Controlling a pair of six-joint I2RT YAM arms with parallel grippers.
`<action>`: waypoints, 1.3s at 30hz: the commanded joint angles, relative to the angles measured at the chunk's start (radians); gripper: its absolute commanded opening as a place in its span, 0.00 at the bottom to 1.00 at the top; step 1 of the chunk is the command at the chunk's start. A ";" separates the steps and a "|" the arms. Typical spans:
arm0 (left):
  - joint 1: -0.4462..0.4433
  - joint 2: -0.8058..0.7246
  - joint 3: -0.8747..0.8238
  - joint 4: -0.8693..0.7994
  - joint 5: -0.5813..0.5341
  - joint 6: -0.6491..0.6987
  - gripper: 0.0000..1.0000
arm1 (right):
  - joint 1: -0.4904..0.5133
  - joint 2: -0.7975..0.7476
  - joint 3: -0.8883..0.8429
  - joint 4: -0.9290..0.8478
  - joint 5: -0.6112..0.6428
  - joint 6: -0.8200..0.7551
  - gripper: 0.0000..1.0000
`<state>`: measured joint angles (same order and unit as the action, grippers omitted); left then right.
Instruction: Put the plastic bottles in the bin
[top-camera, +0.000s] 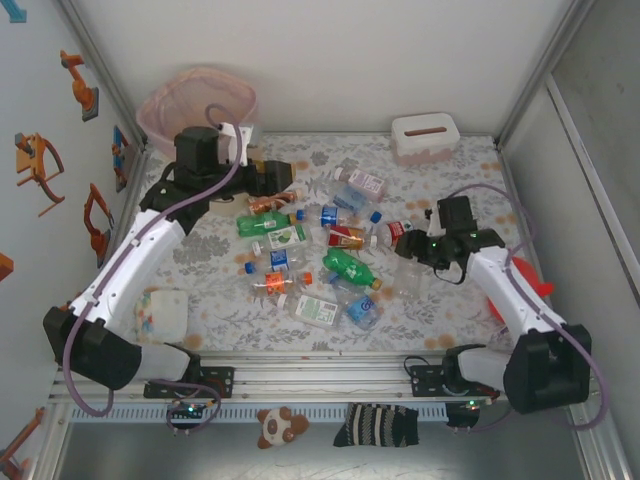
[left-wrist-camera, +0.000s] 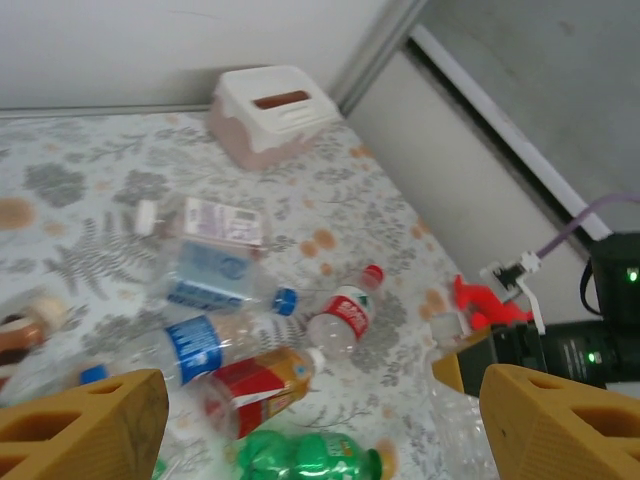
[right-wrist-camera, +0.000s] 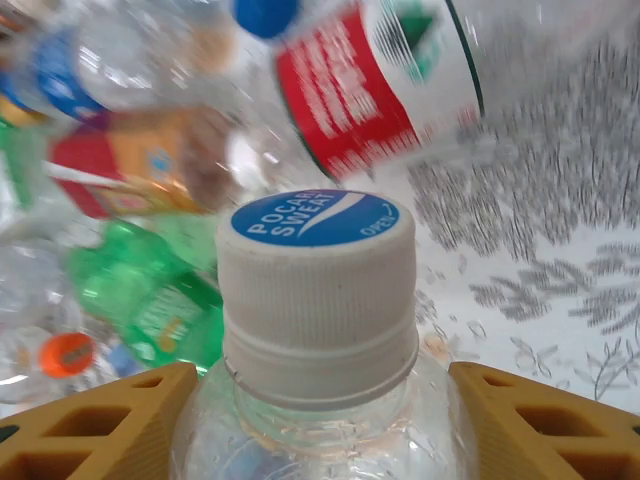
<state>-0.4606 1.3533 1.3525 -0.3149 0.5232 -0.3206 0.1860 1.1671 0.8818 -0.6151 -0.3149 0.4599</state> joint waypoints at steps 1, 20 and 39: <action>-0.045 -0.012 -0.033 0.158 0.119 0.034 0.81 | 0.007 -0.065 0.080 0.051 -0.035 -0.031 0.60; -0.225 0.084 -0.044 0.367 0.369 0.061 0.87 | 0.100 -0.116 0.230 0.596 -0.364 0.073 0.55; -0.284 0.150 0.010 0.482 0.520 0.019 0.87 | 0.237 -0.074 0.343 0.713 -0.415 0.116 0.55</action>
<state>-0.7391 1.5024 1.3319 0.1051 0.9947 -0.2863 0.4061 1.0859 1.1790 0.0425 -0.6971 0.5568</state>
